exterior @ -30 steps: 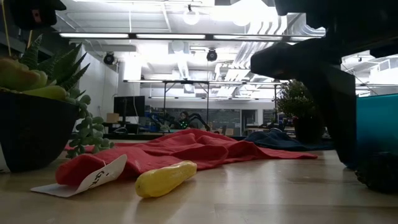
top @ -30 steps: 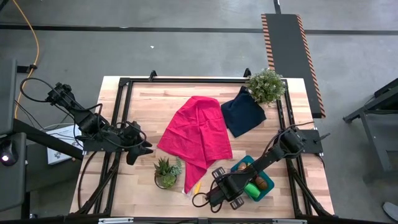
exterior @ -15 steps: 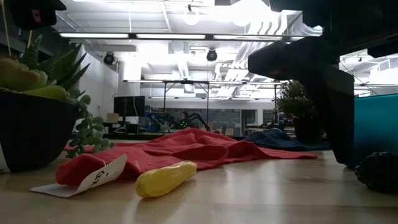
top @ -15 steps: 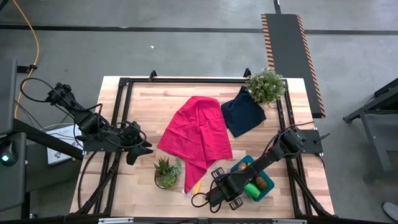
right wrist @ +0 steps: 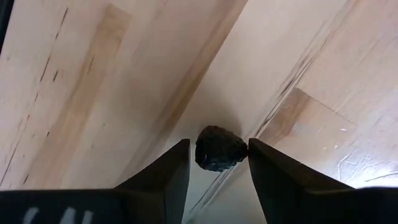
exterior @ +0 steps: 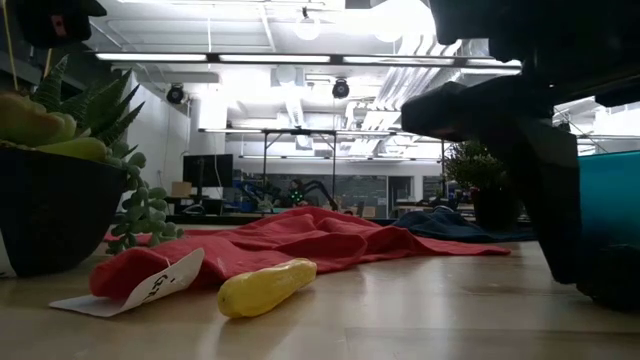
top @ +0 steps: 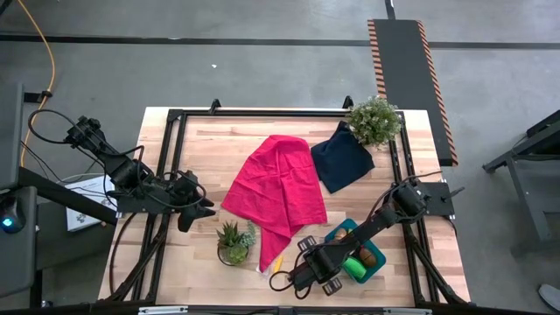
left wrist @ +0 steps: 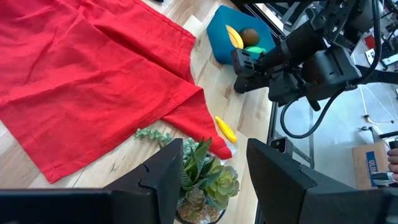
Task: Pick and placing Produce into tupperware
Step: Put the blackberry into the blue bin
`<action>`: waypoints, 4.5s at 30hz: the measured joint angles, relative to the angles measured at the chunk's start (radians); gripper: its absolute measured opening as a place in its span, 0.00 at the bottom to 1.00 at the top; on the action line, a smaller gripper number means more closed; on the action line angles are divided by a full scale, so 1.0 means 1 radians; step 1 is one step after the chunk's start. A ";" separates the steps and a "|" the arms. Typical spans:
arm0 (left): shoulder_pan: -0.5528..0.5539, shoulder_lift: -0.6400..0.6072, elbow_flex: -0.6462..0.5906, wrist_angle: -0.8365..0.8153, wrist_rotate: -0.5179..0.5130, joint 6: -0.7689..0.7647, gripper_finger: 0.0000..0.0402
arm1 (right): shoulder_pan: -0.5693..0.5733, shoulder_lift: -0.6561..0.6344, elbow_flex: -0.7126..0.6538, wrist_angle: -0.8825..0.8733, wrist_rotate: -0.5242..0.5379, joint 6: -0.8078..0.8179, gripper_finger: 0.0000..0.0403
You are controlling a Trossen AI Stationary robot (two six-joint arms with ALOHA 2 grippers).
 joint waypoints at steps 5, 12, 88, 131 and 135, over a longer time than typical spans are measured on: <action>0.000 0.000 0.000 -0.003 0.000 0.000 0.41 | 0.000 0.000 0.000 0.000 0.000 0.000 0.32; 0.000 0.000 0.000 -0.009 0.000 0.000 0.41 | 0.000 0.000 0.000 0.000 0.000 0.006 0.29; 0.000 0.000 0.000 -0.014 0.014 -0.029 0.41 | 0.029 -0.771 -0.198 -0.374 0.205 0.858 0.29; 0.000 0.000 0.000 -0.044 -0.039 -0.056 0.41 | 0.108 -0.665 -0.704 0.165 -0.006 0.966 0.29; 0.000 0.000 0.000 -0.045 -0.039 -0.055 0.41 | 0.110 -0.665 -0.704 0.151 0.007 0.993 0.29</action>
